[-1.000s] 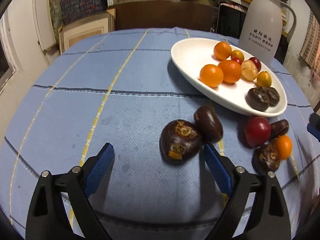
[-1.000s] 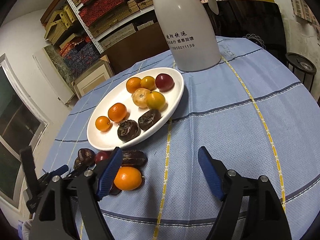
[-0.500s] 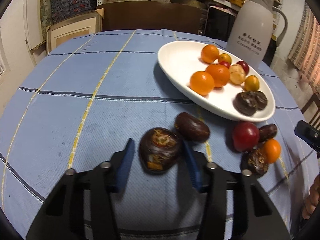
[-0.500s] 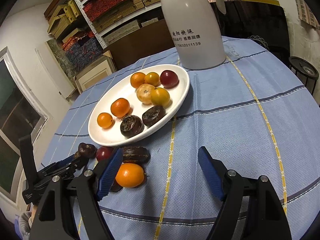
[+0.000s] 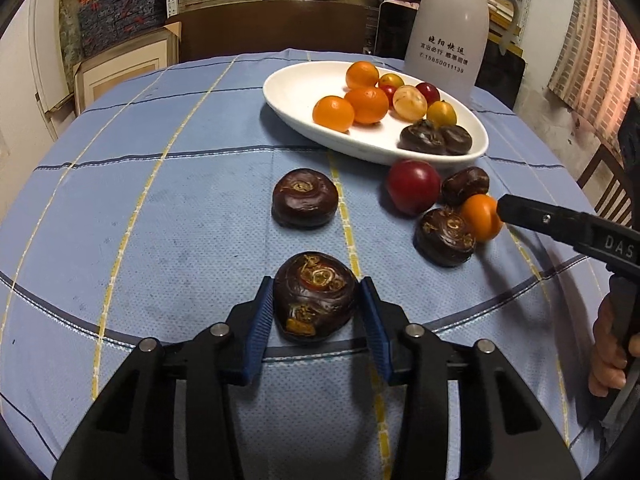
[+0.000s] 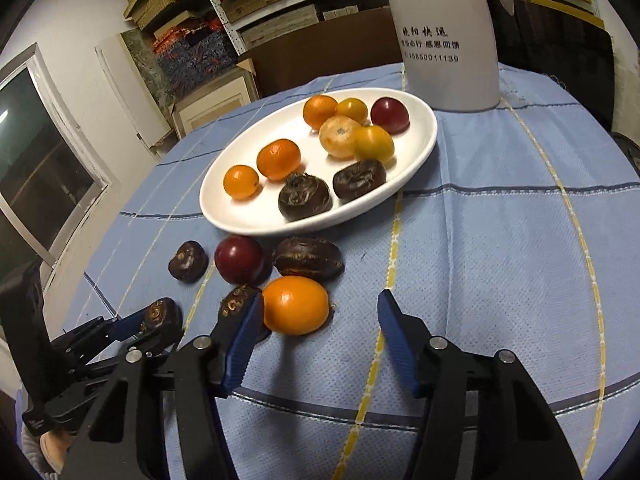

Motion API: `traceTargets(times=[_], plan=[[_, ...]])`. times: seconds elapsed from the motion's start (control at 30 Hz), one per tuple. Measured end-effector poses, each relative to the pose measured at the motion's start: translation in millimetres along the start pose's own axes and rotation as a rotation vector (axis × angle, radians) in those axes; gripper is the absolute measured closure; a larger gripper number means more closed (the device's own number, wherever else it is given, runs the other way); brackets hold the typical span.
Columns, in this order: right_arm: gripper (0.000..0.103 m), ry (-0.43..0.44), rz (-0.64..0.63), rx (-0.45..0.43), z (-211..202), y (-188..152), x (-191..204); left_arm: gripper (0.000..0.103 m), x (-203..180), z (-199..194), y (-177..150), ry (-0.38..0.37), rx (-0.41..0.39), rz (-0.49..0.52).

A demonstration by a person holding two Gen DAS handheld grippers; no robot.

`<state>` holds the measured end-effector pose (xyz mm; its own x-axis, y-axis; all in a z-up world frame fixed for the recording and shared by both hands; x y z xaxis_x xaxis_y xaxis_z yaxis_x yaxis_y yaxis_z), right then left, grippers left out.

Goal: Organize fruits
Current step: 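Grasp a water chestnut with the left tool while the right tool grasps an orange, then place the water chestnut on the plate with the left tool while the right tool places the orange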

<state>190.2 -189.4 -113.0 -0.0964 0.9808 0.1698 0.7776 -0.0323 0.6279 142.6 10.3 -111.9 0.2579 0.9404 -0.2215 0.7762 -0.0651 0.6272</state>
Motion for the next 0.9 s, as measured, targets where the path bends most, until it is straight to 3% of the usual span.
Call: traceTargets(times=[0.37,0.53,0.9], plan=[[0.052,0.047,-0.025,0.018,8,-7,18,0.061,-5,2,-2,0.02,0.011,0.026],[0.064,0.06,-0.04,0.025,13,-11,26,0.061,-7,2,-3,0.04,0.017,0.044],[0.064,0.055,0.005,-0.018,-3,-1,14,0.061,-17,-7,2,-0.016,-0.031,0.05]])
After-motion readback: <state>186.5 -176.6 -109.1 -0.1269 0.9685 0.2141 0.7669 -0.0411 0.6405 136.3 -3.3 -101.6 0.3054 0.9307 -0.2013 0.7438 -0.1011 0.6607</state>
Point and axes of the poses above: each gripper's, at about its wrist camera, not at the fingertips, and z roughly the way its jaws point, x to its left, y to its top, the point moved 10 cm from there along z, roughly the way its jaws point, and after that the axes turned 12 degrees about -y, right-handed, at the moved point
